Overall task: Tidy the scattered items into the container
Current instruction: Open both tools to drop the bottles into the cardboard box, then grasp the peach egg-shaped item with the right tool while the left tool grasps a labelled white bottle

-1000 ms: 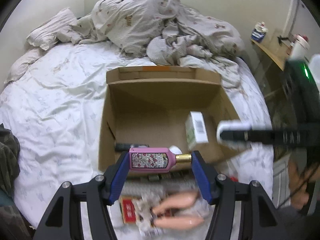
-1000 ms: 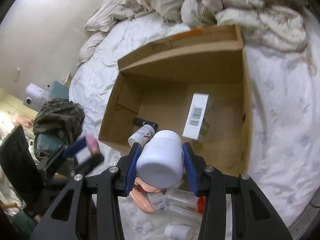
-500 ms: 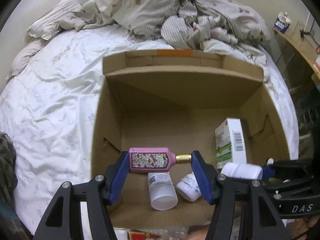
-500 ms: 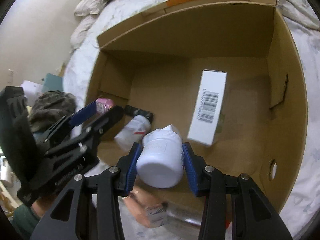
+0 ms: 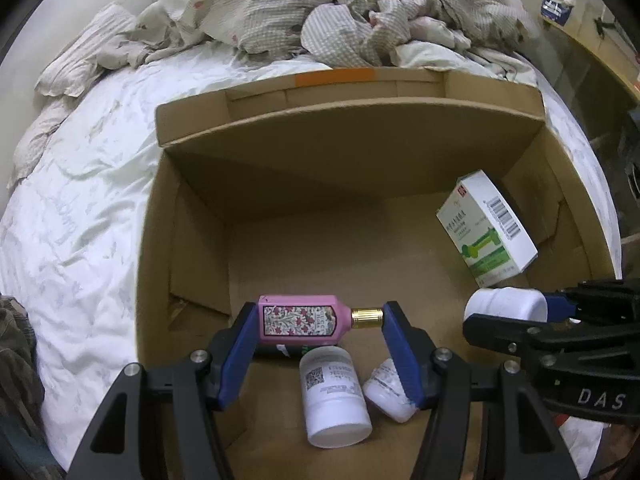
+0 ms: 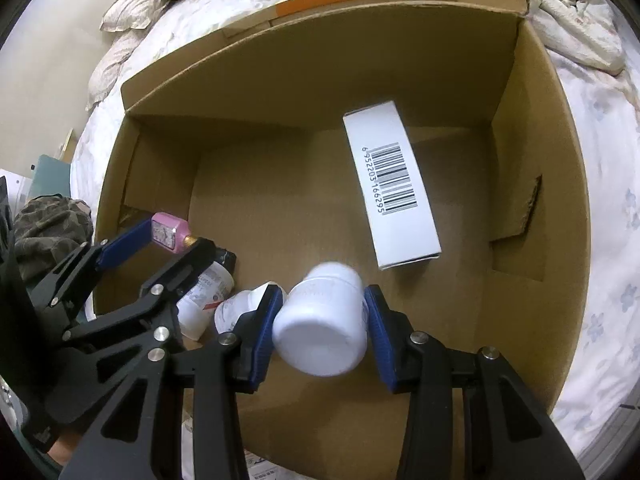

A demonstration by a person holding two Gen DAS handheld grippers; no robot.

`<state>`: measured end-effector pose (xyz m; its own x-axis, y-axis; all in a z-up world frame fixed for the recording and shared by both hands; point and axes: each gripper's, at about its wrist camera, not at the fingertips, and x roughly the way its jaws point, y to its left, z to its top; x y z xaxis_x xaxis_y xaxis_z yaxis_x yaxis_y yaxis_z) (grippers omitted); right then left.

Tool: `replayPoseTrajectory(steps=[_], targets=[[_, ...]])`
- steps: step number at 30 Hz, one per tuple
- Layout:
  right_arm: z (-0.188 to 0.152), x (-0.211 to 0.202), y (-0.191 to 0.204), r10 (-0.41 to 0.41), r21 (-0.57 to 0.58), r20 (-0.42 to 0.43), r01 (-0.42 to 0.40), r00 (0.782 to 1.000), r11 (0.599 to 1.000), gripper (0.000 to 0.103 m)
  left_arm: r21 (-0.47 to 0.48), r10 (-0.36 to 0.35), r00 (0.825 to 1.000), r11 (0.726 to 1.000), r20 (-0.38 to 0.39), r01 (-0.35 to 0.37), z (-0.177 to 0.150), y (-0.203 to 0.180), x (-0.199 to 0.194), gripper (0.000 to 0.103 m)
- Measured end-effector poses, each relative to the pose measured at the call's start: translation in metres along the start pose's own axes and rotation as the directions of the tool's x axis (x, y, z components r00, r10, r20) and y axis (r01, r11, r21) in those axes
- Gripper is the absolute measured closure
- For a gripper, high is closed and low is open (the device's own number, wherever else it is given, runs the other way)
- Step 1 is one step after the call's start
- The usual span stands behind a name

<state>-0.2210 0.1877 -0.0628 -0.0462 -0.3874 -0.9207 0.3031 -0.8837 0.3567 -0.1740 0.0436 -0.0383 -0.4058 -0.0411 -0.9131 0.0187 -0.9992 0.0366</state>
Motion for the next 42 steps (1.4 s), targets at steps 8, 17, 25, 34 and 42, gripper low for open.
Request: replayPoseTrajectory(steps=[8,17,25,34,42], targets=[[0.0,-0.018,-0.007,0.085,0.069,0.018,-0.086,0.996,0.994,0.039,-0.028,-0.067,0.997,0.997,-0.031,0.066,-0.003,-0.002,-0.008,0.029],[-0.005,-0.056,-0.014,0.113,0.054,0.102,-0.118,0.988,0.991,0.039,-0.064,-0.14,0.989,0.988,0.053,0.143,-0.017,0.011,-0.069,0.025],[-0.015,-0.08,-0.006,0.152,0.042,0.154,-0.16,0.976,0.986,0.039,-0.075,-0.154,0.987,0.985,0.049,0.158,-0.063,0.025,-0.1,0.025],[-0.059,-0.077,0.031,0.136,-0.157,0.049,-0.127,0.99,0.979,0.039,-0.282,-0.152,0.988,0.949,-0.021,0.14,-0.11,0.069,-0.078,0.025],[-0.133,-0.029,0.114,0.025,-0.593,-0.129,-0.097,0.991,0.799,0.039,-0.365,-0.124,0.992,0.925,-0.033,0.104,-0.132,0.094,-0.077,0.025]])
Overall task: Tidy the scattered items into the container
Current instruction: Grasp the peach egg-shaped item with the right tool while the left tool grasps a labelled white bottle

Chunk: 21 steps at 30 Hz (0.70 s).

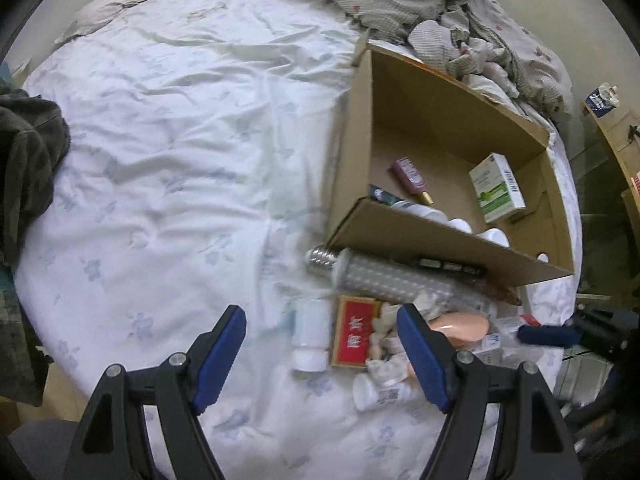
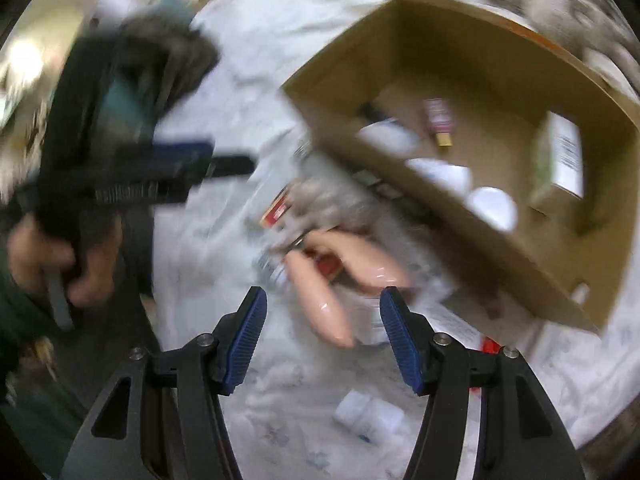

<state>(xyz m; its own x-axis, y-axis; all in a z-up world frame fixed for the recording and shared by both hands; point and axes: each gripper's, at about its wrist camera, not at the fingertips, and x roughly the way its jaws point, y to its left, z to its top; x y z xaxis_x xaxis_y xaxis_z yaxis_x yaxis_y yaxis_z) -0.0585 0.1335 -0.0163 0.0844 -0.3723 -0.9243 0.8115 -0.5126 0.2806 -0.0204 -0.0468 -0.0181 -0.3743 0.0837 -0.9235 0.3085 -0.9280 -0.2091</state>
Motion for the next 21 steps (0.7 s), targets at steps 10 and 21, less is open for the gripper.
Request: replayPoseTrajectory(steps=[10,21], targets=[[0.007,0.07,0.024,-0.127,-0.201,-0.118,0.101,0.985,0.974,0.061,-0.028,-0.008,1.0,1.0,-0.017,0.008,-0.016,0.021,-0.01,0.025],[0.005,0.019,0.014,0.003,-0.149,0.017,-0.001,1.0,0.989,0.075,0.026,-0.005,0.999,1.0,-0.048,0.007,-0.031,0.014,-0.004,0.025]])
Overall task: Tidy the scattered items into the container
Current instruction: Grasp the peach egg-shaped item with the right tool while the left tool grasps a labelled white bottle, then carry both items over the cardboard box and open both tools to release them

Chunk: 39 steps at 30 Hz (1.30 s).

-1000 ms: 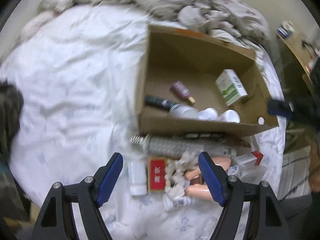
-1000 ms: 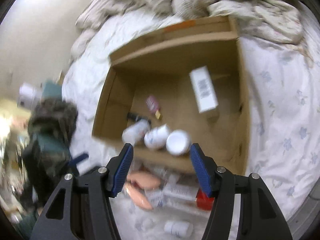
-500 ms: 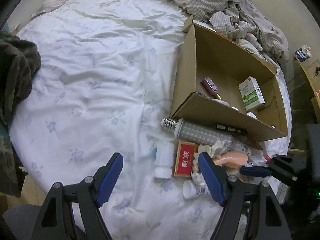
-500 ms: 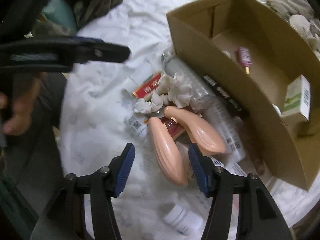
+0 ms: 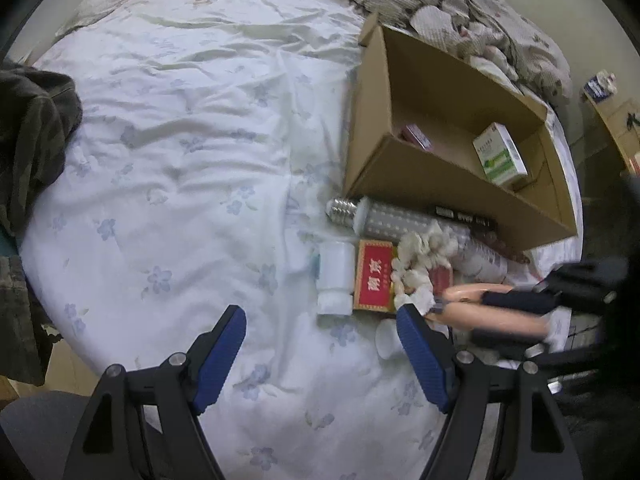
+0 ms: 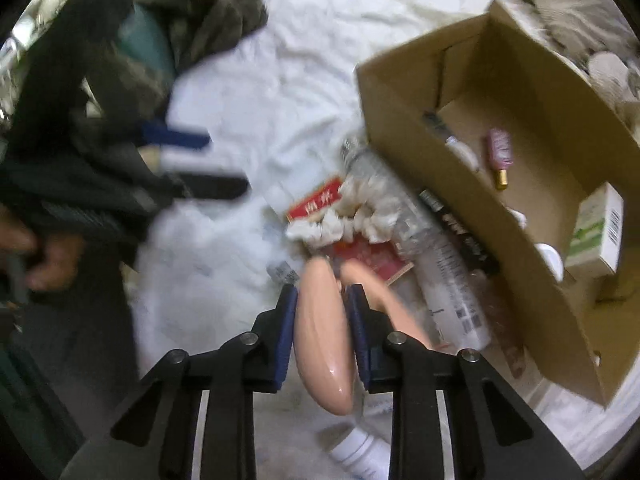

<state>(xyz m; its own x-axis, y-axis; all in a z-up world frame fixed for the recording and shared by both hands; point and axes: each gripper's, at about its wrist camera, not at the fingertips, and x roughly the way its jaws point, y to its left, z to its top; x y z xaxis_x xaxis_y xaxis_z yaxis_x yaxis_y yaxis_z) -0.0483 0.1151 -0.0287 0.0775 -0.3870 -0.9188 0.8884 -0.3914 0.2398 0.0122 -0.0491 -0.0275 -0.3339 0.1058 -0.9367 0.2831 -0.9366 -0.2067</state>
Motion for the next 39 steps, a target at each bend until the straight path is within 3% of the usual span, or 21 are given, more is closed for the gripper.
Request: replayPoseTrajectory(steps=[5,10,18,19,20,22,31,35,39], targets=[[-0.008,-0.053,-0.03,0.056,0.145,0.138,-0.076,0.989,0.987,0.077,0.051,-0.011,0.999,0.999,-0.043,0.013,-0.013,-0.021,0.018,0.025],[-0.012,-0.096,-0.028,0.024,0.203,0.257,-0.078,0.966,0.976,0.077,0.118,-0.003,0.998,0.993,-0.07,0.011,-0.032,-0.053,0.038,0.025],[-0.008,-0.124,-0.049,-0.012,0.266,0.351,-0.087,0.936,0.96,0.077,0.218,0.093,0.996,0.972,0.006,-0.093,-0.036,-0.095,0.061,0.025],[-0.007,-0.128,-0.052,-0.016,0.274,0.361,-0.089,0.933,0.958,0.077,0.218,0.09,0.996,0.972,0.017,-0.092,-0.036,-0.096,0.061,0.027],[-0.007,-0.13,-0.055,-0.02,0.279,0.367,-0.089,0.93,0.956,0.077,0.194,0.102,0.995,0.975,0.02,-0.104,-0.035,-0.097,0.06,0.039],[-0.008,-0.135,-0.06,-0.034,0.293,0.382,-0.087,0.924,0.952,0.077,0.207,0.102,0.995,0.973,0.009,-0.102,-0.033,-0.097,0.059,0.043],[-0.006,-0.148,-0.098,-0.12,0.394,0.426,-0.065,0.897,0.917,0.077,0.286,0.066,0.998,0.956,-0.013,-0.06,-0.029,-0.082,0.023,0.043],[0.005,-0.137,-0.115,-0.158,0.431,0.406,-0.036,0.9,0.902,0.077,0.285,0.013,0.998,0.958,0.058,-0.029,-0.022,-0.081,-0.013,0.043],[0.021,-0.113,-0.134,-0.191,0.476,0.361,-0.005,0.913,0.88,0.077,0.265,-0.034,0.985,0.964,0.171,-0.013,0.007,-0.081,-0.048,0.043]])
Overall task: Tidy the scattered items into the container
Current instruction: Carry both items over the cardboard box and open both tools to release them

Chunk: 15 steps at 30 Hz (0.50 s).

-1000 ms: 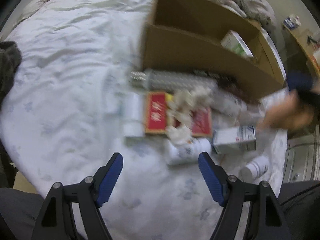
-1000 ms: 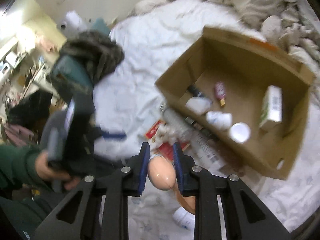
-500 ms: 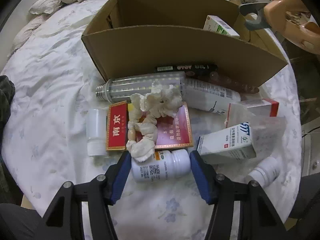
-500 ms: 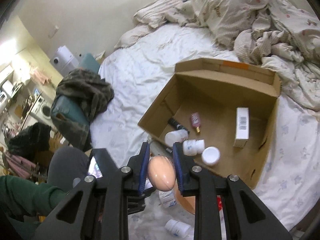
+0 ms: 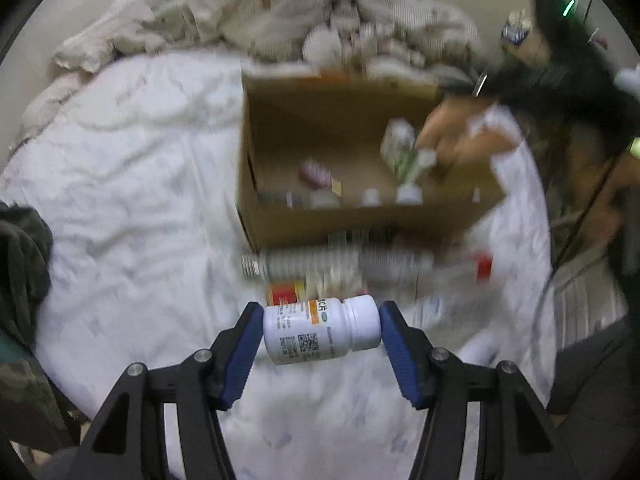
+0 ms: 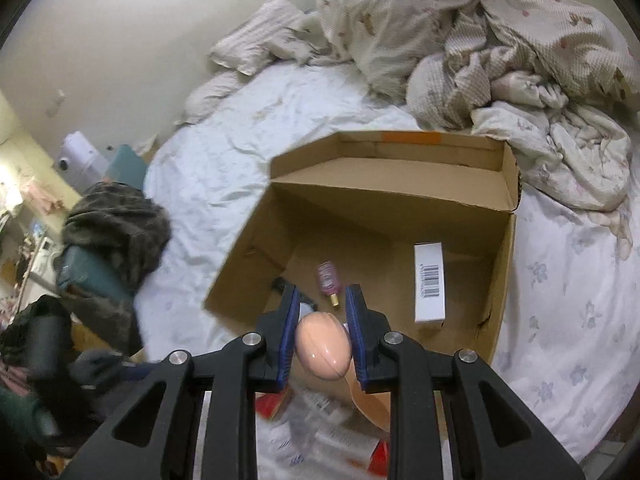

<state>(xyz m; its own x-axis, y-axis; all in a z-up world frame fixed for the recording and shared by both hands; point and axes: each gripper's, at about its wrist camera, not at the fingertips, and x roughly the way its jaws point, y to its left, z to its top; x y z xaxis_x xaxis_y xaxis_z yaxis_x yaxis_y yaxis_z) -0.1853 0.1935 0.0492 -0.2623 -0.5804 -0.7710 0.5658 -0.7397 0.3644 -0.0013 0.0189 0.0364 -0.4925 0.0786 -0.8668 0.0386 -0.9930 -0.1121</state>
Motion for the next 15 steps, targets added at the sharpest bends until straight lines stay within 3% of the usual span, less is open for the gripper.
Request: replayPoseTrajectory(steps=[4,7,12,15], targets=[[0.003,0.031,-0.008,-0.058,0.018,-0.045,0.058,0.997,0.998,0.077,-0.018,0.021,0.997,1.0,0.073,-0.02,0.045,0.004,0.0,0.043],[0.001,0.05,-0.008,-0.141,-0.018,-0.07,0.14,0.988,0.99,0.077,-0.04,0.045,0.996,0.998,0.083,-0.041,0.072,0.006,0.013,0.043],[0.0,0.061,-0.011,-0.306,-0.094,-0.053,0.3,0.951,0.949,0.077,-0.089,0.017,1.0,0.996,0.021,-0.015,0.106,0.009,0.049,0.043],[0.0,0.067,-0.025,-0.292,-0.046,-0.096,0.289,0.951,0.956,0.077,-0.072,0.03,0.999,0.997,-0.019,-0.031,0.116,0.004,0.076,0.043]])
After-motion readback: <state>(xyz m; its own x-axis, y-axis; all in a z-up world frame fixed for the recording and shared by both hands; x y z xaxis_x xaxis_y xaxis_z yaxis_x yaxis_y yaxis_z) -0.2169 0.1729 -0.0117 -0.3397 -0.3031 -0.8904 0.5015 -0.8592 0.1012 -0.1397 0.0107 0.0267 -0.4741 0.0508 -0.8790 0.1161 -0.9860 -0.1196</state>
